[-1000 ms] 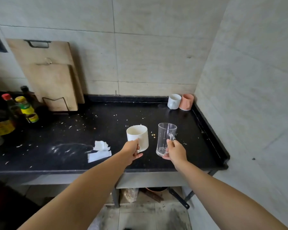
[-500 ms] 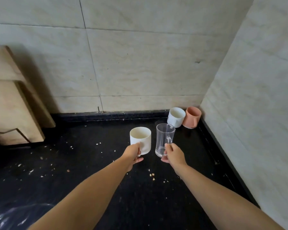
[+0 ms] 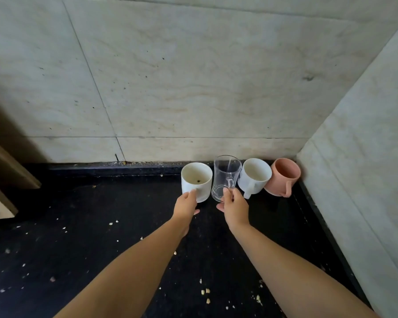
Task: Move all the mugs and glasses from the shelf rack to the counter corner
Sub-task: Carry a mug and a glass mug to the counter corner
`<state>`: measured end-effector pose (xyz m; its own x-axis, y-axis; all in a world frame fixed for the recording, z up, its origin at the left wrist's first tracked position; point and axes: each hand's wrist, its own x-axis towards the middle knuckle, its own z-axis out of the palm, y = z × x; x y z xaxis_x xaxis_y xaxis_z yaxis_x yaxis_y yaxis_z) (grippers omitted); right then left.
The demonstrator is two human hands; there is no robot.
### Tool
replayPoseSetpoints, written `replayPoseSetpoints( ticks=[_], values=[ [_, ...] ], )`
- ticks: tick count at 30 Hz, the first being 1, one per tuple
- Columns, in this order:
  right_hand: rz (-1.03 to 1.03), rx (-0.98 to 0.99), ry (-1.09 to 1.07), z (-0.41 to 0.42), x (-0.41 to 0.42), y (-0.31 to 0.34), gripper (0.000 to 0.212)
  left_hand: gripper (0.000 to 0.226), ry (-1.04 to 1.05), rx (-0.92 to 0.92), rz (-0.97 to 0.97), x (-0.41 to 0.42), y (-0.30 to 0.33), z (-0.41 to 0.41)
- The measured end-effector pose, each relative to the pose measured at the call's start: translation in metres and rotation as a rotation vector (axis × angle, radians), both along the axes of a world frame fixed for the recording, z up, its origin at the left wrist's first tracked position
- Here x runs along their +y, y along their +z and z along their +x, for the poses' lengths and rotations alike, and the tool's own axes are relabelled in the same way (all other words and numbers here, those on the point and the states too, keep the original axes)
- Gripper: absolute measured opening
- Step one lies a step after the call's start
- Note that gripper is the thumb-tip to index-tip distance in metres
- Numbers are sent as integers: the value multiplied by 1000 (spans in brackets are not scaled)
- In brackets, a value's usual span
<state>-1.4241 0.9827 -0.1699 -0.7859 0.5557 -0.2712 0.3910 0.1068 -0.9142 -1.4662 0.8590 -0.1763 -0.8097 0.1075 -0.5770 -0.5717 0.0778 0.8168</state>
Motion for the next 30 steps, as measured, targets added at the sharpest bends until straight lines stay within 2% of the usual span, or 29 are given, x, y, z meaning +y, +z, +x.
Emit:
replayPoseSetpoints(
  ticks=[8, 11, 19, 24, 27, 30],
  values=[
    [-17, 19, -84, -16, 6, -21, 14, 42, -39, 41, -26, 17, -22, -16],
    [-22, 16, -79, -17, 12, -30, 14, 32, -25, 30, -34, 20, -31, -18],
    [-68, 2, -19, -24, 22, -36, 9, 36, -32, 75, -88, 20, -32, -23],
    [-31, -105, 45, -24, 30, -23, 25, 26, -73, 80, -134, 16, -24, -23],
    [41, -167, 17, -18, 31, -10, 30, 31, -95, 96, -320, 11, -11, -20],
    [149, -178, 2, -6, 33, 10, 40, 32, -152, 242, -565, 0, 11, -10]
  ],
)
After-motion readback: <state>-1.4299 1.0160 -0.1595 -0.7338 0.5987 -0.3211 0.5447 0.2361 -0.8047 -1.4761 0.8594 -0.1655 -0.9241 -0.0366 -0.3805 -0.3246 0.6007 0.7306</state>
